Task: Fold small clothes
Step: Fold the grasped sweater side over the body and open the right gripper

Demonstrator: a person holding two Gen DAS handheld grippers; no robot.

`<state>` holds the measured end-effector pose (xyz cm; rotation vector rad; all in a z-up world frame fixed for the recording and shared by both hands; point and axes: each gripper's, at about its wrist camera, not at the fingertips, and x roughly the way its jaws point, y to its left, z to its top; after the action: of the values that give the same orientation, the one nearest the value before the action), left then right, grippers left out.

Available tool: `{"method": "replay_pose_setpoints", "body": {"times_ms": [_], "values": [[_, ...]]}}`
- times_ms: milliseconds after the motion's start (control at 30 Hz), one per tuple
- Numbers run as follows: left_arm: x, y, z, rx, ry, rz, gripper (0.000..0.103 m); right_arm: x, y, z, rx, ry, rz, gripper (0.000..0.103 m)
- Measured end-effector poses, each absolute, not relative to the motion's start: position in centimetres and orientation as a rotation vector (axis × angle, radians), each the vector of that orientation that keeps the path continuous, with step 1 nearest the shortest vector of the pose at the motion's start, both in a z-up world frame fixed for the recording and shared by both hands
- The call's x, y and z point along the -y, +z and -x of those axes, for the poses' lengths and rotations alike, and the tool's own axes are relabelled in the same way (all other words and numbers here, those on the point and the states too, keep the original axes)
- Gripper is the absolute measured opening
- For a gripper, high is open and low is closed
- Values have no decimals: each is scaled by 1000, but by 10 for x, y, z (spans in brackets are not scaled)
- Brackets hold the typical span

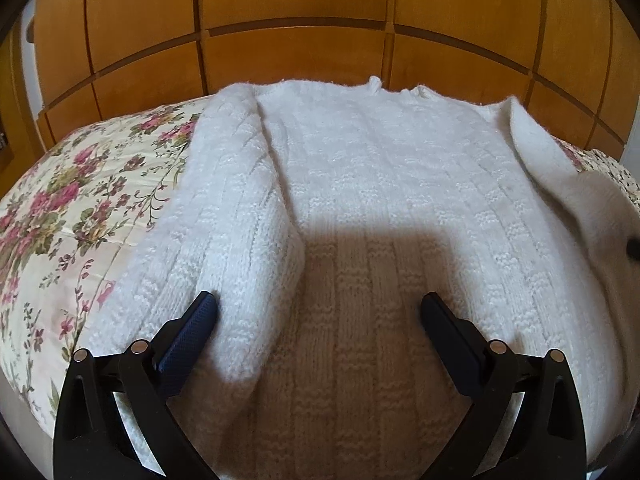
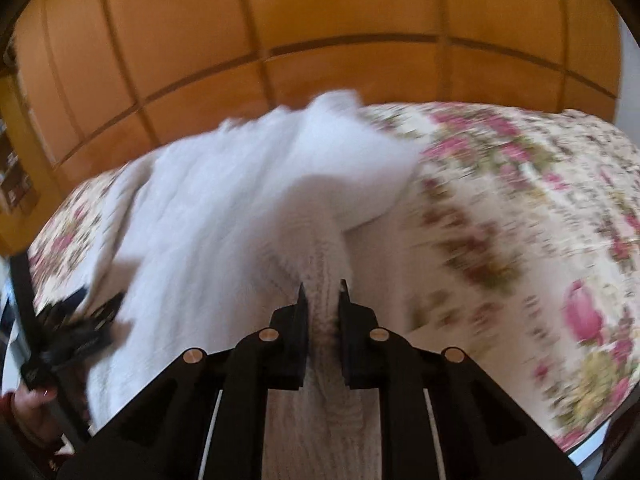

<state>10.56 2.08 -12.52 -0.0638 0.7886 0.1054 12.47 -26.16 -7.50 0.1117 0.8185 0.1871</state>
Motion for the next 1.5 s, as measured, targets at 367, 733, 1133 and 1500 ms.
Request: {"method": "replay_pose_setpoints", "body": {"times_ms": [367, 733, 1133, 1500], "values": [[-21, -128, -103, -764, 106, 79, 100, 382, -61, -183, -732, -138, -143, 11], [-28, -124, -100, -763, 39, 109, 100, 494, -88, -232, -773, -475, -289, 53], [-66, -98, -71, -686, 31, 179, 99, 367, -47, -188, -573, -241, -174, 83], [-149, -115, -41, -761, 161, 346, 84, 236, -91, -212, -722, 108, -13, 83]]}}
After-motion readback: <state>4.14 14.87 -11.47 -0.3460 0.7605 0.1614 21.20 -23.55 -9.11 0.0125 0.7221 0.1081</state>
